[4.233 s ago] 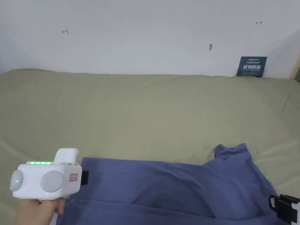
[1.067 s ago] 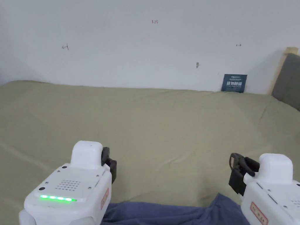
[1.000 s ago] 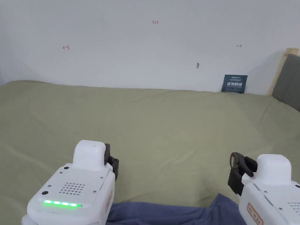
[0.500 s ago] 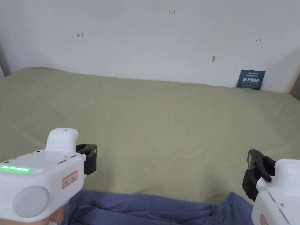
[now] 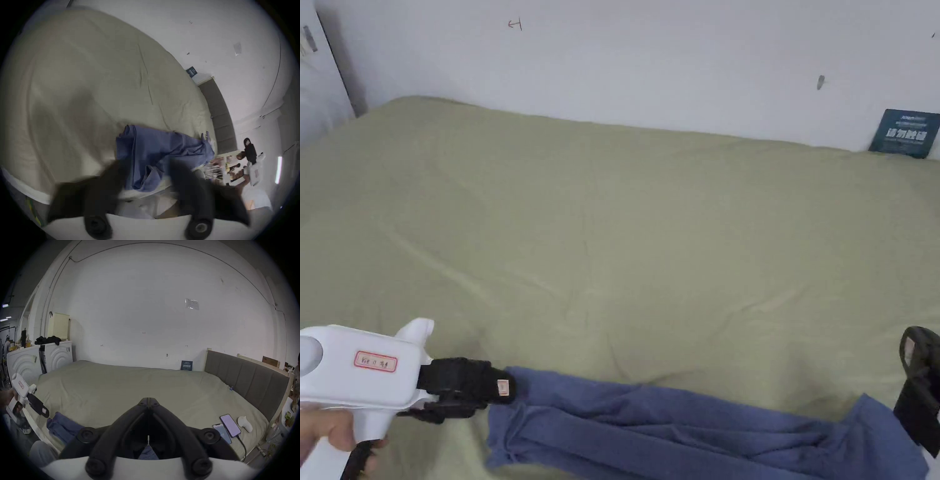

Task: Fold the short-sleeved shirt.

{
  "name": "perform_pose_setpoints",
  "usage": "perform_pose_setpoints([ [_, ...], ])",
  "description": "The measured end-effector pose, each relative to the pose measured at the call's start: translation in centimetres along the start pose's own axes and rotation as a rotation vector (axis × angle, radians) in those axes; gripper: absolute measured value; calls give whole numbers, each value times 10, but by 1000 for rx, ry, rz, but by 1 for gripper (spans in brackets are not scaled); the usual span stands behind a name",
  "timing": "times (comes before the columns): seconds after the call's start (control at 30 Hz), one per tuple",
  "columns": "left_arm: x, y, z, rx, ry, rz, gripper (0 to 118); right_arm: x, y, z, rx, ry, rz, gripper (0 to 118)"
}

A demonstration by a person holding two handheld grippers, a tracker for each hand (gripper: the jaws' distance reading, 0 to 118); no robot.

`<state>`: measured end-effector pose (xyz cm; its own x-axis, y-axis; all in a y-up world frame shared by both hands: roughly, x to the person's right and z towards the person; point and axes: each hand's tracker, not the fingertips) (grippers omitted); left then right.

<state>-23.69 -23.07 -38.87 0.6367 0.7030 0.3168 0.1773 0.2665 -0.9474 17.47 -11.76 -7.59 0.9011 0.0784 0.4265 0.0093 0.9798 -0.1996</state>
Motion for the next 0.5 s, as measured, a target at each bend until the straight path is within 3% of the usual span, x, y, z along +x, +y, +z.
perform_pose_setpoints([
  [0.03, -3, 0, -8, -24, -17, 4, 115, 3, 0, 1, 3, 1, 4, 1],
  [0.2, -17, 3, -37, -43, -33, 70, 113, 7, 6, 2, 10, -19, 17, 1],
  [0.3, -23, 3, -51, -49, -158, 119, 113, 13, 9, 3, 11, -32, 20, 1],
  [0.5, -24, 3, -65, -40, -255, 164, 111, 22, 11, 6, 9, -63, 7, 1],
])
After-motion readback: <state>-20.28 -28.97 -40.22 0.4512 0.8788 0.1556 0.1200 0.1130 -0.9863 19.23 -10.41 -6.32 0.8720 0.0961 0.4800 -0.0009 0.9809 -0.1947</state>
